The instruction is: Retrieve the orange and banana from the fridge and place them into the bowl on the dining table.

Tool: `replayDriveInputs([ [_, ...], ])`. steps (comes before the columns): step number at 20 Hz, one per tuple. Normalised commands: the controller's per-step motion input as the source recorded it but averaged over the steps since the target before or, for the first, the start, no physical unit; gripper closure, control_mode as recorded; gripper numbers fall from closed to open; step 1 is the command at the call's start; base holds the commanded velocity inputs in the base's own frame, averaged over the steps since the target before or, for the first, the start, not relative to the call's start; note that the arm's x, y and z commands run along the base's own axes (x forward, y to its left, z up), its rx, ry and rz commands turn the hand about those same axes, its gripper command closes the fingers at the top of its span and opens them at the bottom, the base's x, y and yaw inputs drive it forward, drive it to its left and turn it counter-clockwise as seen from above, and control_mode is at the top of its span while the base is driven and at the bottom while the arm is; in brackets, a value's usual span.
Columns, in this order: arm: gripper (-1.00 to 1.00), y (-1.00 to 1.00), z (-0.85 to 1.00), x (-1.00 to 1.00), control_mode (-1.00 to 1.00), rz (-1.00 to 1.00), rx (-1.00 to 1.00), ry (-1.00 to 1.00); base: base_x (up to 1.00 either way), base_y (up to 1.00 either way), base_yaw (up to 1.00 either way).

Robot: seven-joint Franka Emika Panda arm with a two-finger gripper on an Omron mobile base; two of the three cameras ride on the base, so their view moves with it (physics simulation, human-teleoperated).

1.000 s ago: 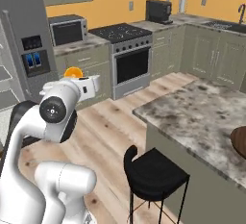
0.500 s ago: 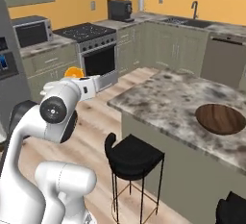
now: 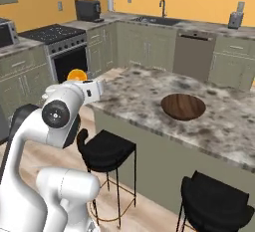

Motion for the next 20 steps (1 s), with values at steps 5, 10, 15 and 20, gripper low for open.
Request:
replayDriveInputs([
  [5, 1.0, 0.0, 0.0, 0.0, 1.0, 0.0, 0.0, 0.0, 0.0, -0.6, -0.31],
  [10, 1.0, 0.0, 0.0, 0.0, 1.0, 0.0, 0.0, 0.0, 0.03, -0.21, -0.32],
  [15, 1.0, 0.0, 0.0, 0.0, 1.0, 0.0, 0.0, 0.0, 0.34, 0.0, -0.32],
  [20, 1.0, 0.0, 0.0, 0.0, 1.0, 0.0, 0.0, 0.0, 0.43, -0.04, -0.31],
])
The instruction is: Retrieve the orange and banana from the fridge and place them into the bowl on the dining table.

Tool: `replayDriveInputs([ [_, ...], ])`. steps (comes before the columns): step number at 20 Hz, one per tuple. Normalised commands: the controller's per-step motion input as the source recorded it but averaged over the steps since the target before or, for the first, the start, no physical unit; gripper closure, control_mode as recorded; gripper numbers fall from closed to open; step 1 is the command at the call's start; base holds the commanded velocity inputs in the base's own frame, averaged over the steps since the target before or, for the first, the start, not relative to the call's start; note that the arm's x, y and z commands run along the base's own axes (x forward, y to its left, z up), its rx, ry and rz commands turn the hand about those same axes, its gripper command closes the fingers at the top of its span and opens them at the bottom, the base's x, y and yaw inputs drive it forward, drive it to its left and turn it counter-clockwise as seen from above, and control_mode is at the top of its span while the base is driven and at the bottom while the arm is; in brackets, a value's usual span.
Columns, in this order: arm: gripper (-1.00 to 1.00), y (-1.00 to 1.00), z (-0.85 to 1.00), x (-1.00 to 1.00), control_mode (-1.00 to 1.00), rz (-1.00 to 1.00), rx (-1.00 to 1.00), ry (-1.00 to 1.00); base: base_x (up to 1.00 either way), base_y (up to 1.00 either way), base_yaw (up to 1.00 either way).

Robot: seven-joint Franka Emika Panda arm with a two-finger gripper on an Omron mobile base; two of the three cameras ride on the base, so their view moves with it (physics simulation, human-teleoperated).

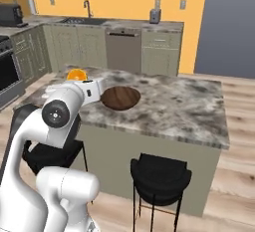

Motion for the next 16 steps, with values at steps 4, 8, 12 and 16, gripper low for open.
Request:
replayDriveInputs([
  [4, 1.0, 0.0, 0.0, 0.0, 1.0, 0.0, 0.0, 0.0, 0.44, 0.0, -0.28],
  [8, 1.0, 0.0, 0.0, 0.0, 1.0, 0.0, 0.0, 0.0, 0.54, 0.12, -0.2],
  [12, 1.0, 0.0, 0.0, 0.0, 1.0, 0.0, 0.0, 0.0, 0.6, 0.09, -0.16],
  [16, 1.0, 0.0, 0.0, 0.0, 1.0, 0.0, 0.0, 0.0, 0.65, 0.13, -0.16],
])
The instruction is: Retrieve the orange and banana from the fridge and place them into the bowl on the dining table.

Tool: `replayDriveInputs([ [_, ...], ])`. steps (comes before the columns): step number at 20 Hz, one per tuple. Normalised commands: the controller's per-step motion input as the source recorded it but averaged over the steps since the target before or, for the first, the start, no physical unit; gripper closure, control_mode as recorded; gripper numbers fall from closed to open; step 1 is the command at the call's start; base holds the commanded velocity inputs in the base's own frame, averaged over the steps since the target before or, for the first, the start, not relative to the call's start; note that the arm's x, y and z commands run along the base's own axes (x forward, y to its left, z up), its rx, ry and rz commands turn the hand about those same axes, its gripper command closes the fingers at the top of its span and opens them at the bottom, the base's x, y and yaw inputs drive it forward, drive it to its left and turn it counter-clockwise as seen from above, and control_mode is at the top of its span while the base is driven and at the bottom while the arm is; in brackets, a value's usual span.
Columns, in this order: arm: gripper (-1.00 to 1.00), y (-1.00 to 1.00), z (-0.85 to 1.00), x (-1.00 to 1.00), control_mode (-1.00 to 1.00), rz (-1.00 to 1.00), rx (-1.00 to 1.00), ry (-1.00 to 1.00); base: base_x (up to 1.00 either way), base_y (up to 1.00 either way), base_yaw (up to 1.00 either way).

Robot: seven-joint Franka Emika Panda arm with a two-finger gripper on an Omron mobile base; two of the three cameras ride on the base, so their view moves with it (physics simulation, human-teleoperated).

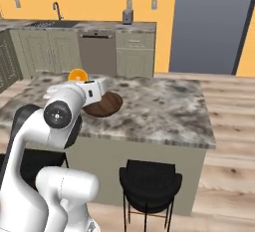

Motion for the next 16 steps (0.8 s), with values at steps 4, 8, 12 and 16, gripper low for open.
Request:
replayDriveInputs([
  [4, 1.0, 0.0, 0.0, 0.0, 1.0, 0.0, 0.0, 0.0, 0.91, 0.3, -0.09],
  [8, 1.0, 0.0, 0.0, 0.0, 1.0, 0.0, 0.0, 0.0, 0.56, 0.51, -0.19],
  [12, 1.0, 0.0, 0.0, 0.0, 1.0, 0.0, 0.0, 0.0, 0.36, 0.43, -0.22],
  [16, 1.0, 0.0, 0.0, 0.0, 1.0, 0.0, 0.0, 0.0, 0.37, 0.25, -0.17],
])
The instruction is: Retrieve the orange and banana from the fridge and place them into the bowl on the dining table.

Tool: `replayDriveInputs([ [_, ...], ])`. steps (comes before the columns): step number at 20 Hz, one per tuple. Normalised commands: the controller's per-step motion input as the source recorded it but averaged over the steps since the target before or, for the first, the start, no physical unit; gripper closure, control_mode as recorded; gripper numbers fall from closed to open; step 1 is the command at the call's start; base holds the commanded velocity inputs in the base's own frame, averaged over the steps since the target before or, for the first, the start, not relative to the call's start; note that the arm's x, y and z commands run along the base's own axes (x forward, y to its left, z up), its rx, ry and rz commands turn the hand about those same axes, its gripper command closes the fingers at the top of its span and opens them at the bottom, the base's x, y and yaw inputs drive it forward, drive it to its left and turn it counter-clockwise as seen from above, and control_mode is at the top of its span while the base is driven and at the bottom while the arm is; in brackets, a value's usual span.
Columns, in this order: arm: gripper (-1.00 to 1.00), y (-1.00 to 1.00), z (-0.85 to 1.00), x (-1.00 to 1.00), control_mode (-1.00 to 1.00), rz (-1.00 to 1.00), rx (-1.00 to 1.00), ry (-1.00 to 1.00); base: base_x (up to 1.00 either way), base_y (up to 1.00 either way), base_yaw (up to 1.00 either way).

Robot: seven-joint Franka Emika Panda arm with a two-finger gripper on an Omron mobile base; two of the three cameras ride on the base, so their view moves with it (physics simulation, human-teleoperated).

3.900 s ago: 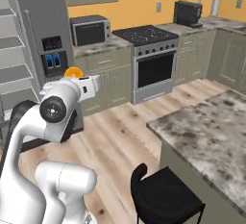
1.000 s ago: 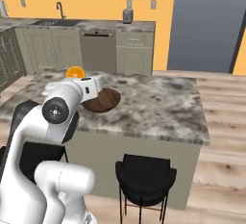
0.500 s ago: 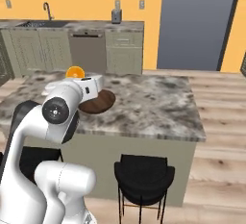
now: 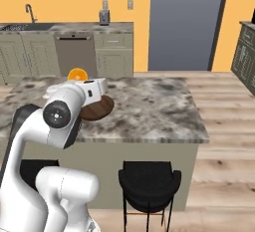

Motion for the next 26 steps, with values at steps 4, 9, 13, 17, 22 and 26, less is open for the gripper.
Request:
replayDriveInputs([
  [4, 1.0, 0.07, 0.0, 0.18, -1.0, -0.04, 0.0, 0.03, 0.22, 0.08, -0.03],
  [9, 1.0, 0.26, 0.0, 0.35, -1.0, -0.03, 0.0, 0.2, 0.0, 0.0, 0.0],
  [13, 1.0, 0.33, -0.12, 0.41, -1.0, 0.0, 0.0, 0.3, 0.0, 0.0, 0.0],
  [17, 1.0, 0.36, -0.2, 0.34, -1.0, 0.0, -0.01, 0.31, 0.0, 0.0, 0.0],
  [22, 1.0, 0.29, -0.3, 0.37, -1.0, 0.0, -0.02, 0.28, 0.0, 0.0, 0.0],
  [26, 1.0, 0.26, -0.45, 0.35, -1.0, 0.0, -0.03, 0.18, 0.0, 0.0, 0.0],
])
